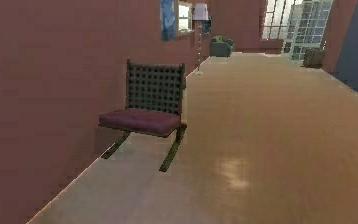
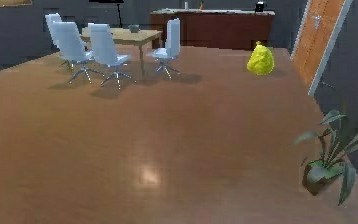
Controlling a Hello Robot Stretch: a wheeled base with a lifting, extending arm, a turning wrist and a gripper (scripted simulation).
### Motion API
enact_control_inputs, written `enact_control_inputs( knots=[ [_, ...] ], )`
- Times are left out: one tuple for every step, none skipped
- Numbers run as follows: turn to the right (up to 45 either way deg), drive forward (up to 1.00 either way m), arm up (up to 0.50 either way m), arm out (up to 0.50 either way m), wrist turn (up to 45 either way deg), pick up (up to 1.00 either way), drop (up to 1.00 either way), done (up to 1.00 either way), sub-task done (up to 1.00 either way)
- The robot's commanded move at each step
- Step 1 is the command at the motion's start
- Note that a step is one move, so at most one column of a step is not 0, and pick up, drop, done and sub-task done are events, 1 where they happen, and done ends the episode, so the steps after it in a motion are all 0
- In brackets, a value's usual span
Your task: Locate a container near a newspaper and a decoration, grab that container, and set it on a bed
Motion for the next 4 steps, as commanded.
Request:
enact_control_inputs(
  knots=[
    [-45.0, 0.00, 0.00, 0.00, 0.0, 0.00, 0.00, 0.00, 0.00],
    [-12.0, 0.00, 0.00, 0.00, 0.0, 0.00, 0.00, 0.00, 0.00],
    [0.0, 0.70, 0.00, 0.00, 0.0, 0.00, 0.00, 0.00, 0.00],
    [45.0, 0.00, 0.00, 0.00, 0.0, 0.00, 0.00, 0.00, 0.00]
  ],
)
